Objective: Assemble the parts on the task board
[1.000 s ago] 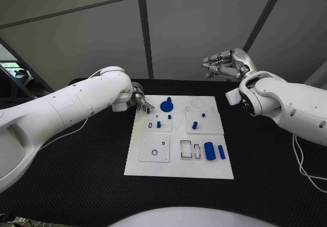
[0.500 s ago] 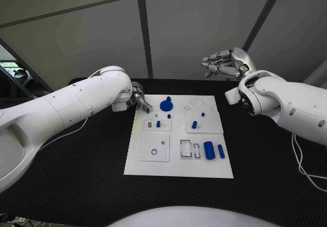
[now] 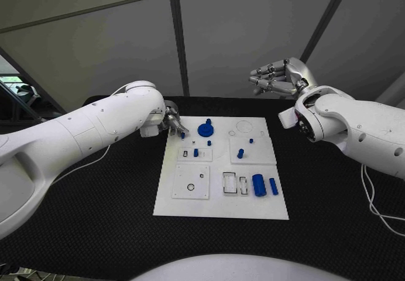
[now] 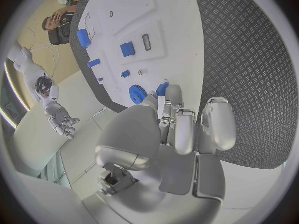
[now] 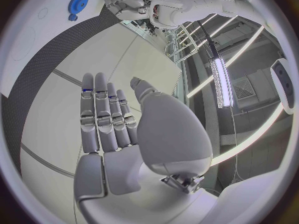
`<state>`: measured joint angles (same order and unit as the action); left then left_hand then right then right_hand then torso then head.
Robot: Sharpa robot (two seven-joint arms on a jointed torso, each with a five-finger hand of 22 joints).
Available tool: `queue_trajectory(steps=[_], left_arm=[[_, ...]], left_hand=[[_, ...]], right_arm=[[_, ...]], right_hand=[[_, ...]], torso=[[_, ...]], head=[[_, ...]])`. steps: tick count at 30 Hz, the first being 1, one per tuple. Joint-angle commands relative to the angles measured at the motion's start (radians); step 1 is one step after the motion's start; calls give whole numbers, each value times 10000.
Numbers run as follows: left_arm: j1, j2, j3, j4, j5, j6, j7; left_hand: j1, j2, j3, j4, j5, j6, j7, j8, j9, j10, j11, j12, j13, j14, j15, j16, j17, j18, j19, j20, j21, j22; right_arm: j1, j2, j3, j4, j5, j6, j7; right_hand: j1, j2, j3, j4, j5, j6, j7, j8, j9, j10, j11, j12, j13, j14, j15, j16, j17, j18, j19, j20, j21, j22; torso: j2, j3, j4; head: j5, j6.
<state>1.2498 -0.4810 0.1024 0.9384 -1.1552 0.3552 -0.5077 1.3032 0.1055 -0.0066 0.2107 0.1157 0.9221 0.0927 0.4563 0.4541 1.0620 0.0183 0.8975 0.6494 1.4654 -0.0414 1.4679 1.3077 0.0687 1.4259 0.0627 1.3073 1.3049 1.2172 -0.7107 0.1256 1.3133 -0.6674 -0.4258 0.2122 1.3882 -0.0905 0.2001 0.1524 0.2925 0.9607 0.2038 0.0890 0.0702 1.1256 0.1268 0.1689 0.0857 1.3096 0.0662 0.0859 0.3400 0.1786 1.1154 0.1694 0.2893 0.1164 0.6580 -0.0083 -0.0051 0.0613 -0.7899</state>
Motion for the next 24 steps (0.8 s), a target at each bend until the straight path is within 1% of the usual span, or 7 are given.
queue_trajectory(steps=[1,6,9,12,15,17,24], left_arm=[[11,18,1,-36,-58,124,46],[11,11,0,-53,-57,160,52],[11,-5,0,-37,-55,199,71],[11,-25,0,-10,-16,223,82],[11,-46,0,15,44,228,90],[11,-66,0,32,87,211,89],[11,-161,0,87,273,41,121]], left_hand=[[59,1,44,-44,-62,36,-37,8,-17,47,-22,-20,-16,706,-46,52,1767,-6,74,2,56,15],[272,135,269,-204,-69,43,-73,7,-52,85,-55,-26,-43,720,-74,85,1789,-12,95,-20,92,62],[885,324,941,-687,-15,-8,-130,-23,-104,40,-116,-146,-129,727,-135,113,1811,-17,109,-72,124,113],[1184,292,1621,-1038,22,-53,-102,-43,-138,3,-108,-291,-229,731,-136,132,1826,-23,110,-97,136,142],[1071,1,2589,-1290,73,-75,-23,-35,-167,29,-80,-428,-342,725,-87,127,1820,-28,105,-75,138,172],[460,-480,4007,-1422,53,-56,69,41,-166,114,-44,-498,-431,720,-15,127,1815,-21,95,-39,133,208],[-432,-1012,5860,-1767,82,-173,30,309,30,157,-17,-450,-447,709,-29,112,1794,-19,87,-8,105,246]], right_arm=[[17,2,9,26,-25,68,48],[17,0,9,23,-25,75,41],[17,3,9,18,-25,81,42],[17,5,9,16,-25,83,43],[17,7,9,9,-25,85,44],[17,6,9,7,-25,89,44],[17,4,9,-14,-25,96,40]], right_hand=[[-37,52,-25,-37,33,64,-14,-3,12,69,31,14,-15,73,-11,-54,-12,53,70,20,-42,-15],[-39,53,-25,-37,34,61,-12,-7,11,67,32,12,-19,73,-10,-59,-14,52,73,20,-49,-19],[-39,53,-25,-37,34,61,-12,-7,11,67,32,12,-19,73,-10,-59,-14,52,73,20,-49,-19],[-39,53,-25,-37,34,61,-12,-7,11,67,32,12,-19,73,-10,-59,-14,52,73,20,-49,-19],[-39,53,-25,-37,34,61,-12,-7,11,67,32,12,-19,73,-10,-59,-14,52,73,20,-49,-19],[-39,53,-25,-37,34,61,-12,-7,11,67,32,12,-19,73,-10,-59,-14,52,73,20,-49,-19],[-39,53,-25,-37,34,61,-12,-7,11,67,32,12,-19,73,-10,-59,-14,52,73,20,-49,-19]], torso=[[2,-2,1],[-3,-6,5],[-9,-5,4],[-9,-3,6],[-10,-6,11],[-8,-9,11],[-8,-4,18]], head=[[-3,-5],[-13,-33],[-14,-22],[-12,-18],[-14,-21],[-8,-24],[12,-7]])
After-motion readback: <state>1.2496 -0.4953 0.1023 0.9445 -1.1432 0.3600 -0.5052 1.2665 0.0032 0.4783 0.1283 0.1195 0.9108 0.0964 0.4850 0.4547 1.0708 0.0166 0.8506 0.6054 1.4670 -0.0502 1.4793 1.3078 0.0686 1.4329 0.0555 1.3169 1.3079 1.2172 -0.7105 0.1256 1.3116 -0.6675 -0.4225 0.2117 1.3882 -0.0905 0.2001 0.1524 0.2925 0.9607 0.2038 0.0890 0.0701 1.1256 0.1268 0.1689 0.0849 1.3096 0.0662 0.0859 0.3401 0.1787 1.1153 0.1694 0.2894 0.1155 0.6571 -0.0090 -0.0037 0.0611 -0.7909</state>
